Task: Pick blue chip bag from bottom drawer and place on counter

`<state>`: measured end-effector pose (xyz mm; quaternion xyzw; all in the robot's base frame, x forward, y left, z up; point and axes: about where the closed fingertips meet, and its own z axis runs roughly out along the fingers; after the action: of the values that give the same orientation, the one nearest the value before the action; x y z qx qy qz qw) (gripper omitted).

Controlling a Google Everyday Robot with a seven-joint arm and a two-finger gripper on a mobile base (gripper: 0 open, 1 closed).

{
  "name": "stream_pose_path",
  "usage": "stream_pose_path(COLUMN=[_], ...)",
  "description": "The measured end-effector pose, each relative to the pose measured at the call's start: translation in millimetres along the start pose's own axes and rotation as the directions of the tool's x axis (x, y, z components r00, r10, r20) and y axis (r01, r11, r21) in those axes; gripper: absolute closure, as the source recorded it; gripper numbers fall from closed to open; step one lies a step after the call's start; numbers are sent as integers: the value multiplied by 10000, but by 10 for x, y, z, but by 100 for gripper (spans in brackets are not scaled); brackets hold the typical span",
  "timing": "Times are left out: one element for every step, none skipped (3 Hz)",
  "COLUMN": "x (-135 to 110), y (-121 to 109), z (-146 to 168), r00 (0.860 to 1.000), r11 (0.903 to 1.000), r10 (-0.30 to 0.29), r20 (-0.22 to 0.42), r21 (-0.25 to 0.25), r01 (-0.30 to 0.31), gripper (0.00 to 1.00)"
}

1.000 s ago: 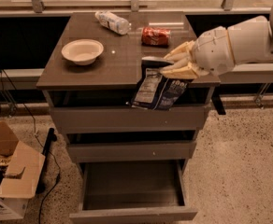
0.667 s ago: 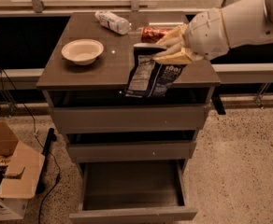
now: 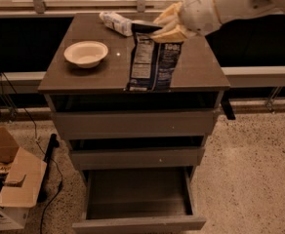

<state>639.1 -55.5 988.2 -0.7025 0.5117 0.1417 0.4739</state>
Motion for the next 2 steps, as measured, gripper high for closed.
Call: stream_pose_path(x=[130,288], y=[-329,-552], z=[137,291], r00=[9997,9988], r11=[10000,9999], r10=[4,91], r20=[-237,-490], r21=[91,113], r01=[-2,-86], gripper=[100,100])
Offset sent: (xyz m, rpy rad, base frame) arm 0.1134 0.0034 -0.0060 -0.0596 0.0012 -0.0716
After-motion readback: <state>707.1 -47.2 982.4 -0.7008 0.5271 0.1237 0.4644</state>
